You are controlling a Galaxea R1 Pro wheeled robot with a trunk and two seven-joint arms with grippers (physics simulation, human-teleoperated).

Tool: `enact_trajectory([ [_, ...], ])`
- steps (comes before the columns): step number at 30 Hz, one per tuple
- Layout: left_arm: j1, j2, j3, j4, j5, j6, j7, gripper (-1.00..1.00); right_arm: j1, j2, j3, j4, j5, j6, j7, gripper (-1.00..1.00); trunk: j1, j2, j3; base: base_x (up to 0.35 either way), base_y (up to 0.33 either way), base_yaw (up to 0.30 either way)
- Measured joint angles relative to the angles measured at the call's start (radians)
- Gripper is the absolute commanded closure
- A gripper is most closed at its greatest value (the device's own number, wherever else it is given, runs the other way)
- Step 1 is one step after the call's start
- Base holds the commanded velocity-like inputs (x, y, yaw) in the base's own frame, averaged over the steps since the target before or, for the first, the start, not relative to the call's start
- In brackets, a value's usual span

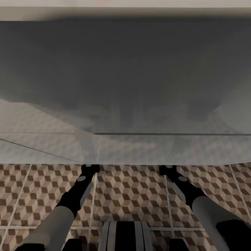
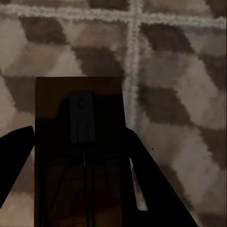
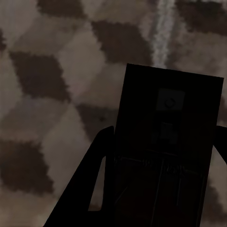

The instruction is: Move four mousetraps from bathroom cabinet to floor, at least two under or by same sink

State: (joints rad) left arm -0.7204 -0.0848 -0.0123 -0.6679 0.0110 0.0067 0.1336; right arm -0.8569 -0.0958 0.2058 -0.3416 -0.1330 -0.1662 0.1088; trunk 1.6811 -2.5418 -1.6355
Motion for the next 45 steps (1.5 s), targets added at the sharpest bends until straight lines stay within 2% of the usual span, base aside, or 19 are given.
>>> enact_trajectory([
  [21,0.000,0.001,0.001,-0.009,-0.003,0.001,-0.001,1.00,0.000,0.000,-0.002,0.000,0.000,0.000,0.000,1.00,0.000,0.000,0.000,0.000,0.000,0.000],
  [30,0.000,0.001,0.000,-0.007,-0.003,0.000,-0.001,1.00,0.000,-0.018,-0.003,0.000,-0.007,-0.001,0.001,1.00,0.000,0.000,0.000,0.000,0.000,0.000],
  [45,0.000,-0.001,0.001,-0.004,-0.003,-0.002,-0.001,1.00,0.000,-0.019,-0.004,-0.001,-0.008,-0.015,0.001,1.00,0.000,0.000,0.000,0.000,0.000,0.000],
])
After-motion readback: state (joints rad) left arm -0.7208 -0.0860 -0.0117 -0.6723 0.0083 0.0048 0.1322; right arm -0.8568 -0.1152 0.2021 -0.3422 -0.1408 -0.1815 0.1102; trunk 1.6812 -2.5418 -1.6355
